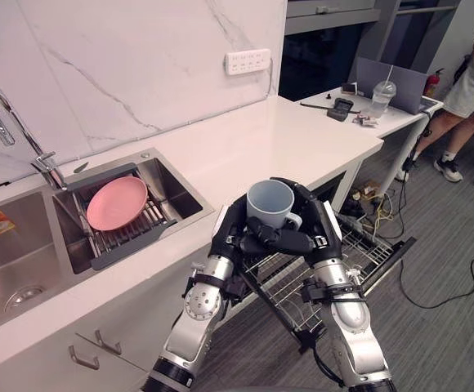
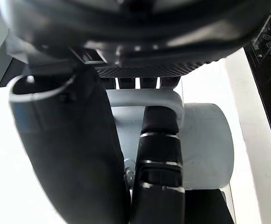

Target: Walk over to the sink, pick up the cup, carry it to the dishwasher, place the cup inside the dishwasher, then close the dishwasher door

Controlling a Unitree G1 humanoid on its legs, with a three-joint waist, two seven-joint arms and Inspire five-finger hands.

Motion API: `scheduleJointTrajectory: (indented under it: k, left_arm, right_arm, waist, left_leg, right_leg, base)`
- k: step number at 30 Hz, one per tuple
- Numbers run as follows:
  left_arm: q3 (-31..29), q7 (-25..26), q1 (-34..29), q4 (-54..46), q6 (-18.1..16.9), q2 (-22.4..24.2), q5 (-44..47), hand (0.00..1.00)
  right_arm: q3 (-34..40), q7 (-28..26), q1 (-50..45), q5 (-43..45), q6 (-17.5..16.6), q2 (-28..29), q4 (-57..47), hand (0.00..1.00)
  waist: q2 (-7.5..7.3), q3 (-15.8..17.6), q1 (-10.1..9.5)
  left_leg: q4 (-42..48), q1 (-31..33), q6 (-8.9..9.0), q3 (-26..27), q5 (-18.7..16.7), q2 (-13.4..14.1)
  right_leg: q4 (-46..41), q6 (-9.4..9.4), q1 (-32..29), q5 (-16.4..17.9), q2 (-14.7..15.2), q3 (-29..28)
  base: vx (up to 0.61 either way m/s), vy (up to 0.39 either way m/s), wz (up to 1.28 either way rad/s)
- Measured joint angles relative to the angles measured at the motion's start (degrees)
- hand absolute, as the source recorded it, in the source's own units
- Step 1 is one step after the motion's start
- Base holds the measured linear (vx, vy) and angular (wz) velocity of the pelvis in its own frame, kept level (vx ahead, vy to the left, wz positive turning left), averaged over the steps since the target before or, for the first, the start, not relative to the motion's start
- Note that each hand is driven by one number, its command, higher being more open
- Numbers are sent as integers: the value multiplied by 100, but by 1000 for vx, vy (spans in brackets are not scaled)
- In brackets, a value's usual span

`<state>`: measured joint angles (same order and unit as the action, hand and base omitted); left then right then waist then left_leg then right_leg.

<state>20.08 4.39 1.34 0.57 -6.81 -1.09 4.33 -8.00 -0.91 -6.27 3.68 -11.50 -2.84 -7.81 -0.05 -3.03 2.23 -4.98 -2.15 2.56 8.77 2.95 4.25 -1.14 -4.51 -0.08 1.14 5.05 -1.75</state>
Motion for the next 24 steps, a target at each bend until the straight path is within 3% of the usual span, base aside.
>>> scheduleJointTrajectory:
  k: [10, 24]
  left_arm:
    - [-103, -112, 1, -94, -293, 15, 8, 90]
    - [-137, -186, -25, -62, -377, 15, 147, 90]
  right_arm:
    - [45, 43, 0, -859, 0, 0, -485, 30]
    - [37, 150, -1, -1462, 2, -52, -651, 30]
  waist:
    - [-3, 172, 1]
    - [15, 327, 6]
  left_leg:
    - [1, -47, 19, 38, -35, 13]
    - [1, -98, 31, 45, -57, 16]
  right_leg:
    - [2, -3, 30, 2, -15, -39]
    - [3, -6, 76, 5, -17, -47]
  base:
    - [0, 0, 0]
    - [0, 0, 0]
